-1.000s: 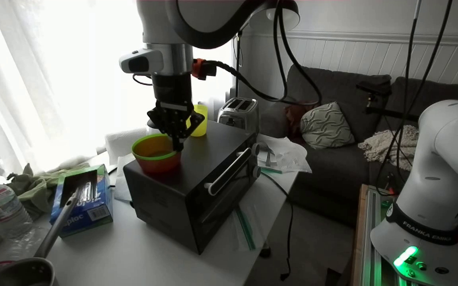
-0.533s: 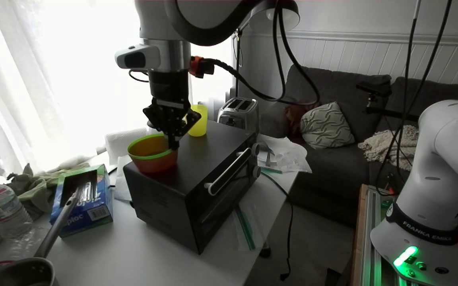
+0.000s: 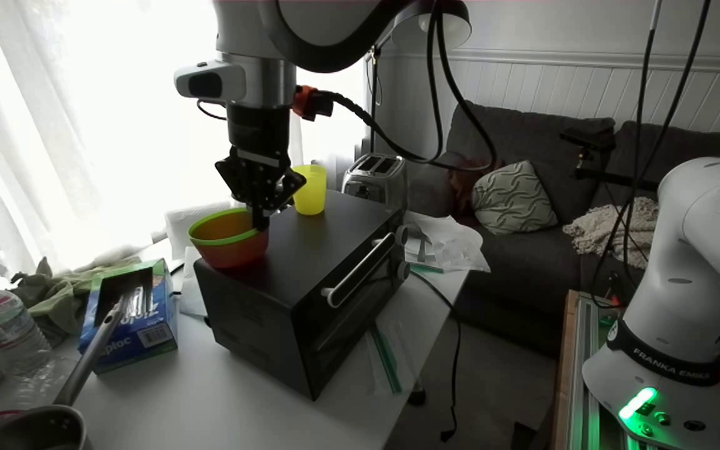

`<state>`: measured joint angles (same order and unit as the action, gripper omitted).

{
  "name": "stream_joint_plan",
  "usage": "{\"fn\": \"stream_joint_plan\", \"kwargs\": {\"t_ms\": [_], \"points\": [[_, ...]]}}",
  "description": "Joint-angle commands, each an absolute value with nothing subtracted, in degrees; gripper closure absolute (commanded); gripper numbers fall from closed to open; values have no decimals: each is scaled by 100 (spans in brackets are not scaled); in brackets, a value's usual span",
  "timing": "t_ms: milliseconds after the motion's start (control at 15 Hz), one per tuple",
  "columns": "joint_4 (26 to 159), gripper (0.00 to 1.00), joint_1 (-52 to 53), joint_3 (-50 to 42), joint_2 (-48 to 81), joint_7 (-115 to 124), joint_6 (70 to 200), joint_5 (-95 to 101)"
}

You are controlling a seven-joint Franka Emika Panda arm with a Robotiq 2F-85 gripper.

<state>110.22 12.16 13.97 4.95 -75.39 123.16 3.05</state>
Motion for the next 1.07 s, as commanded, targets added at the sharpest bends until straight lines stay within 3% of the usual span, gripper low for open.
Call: {"fn": "stream_joint_plan", "kwargs": {"t_ms": [0,267,333,1000], "points": [[11259,99,1212,1354,337,-7222,12587,444],[11383,99,1123,1358,263,-7330,12748,-282],[11444,99,1192,1284,216,-6733,12743,541],[11686,99,1165,1283,-167,-6523,13211,444]]}}
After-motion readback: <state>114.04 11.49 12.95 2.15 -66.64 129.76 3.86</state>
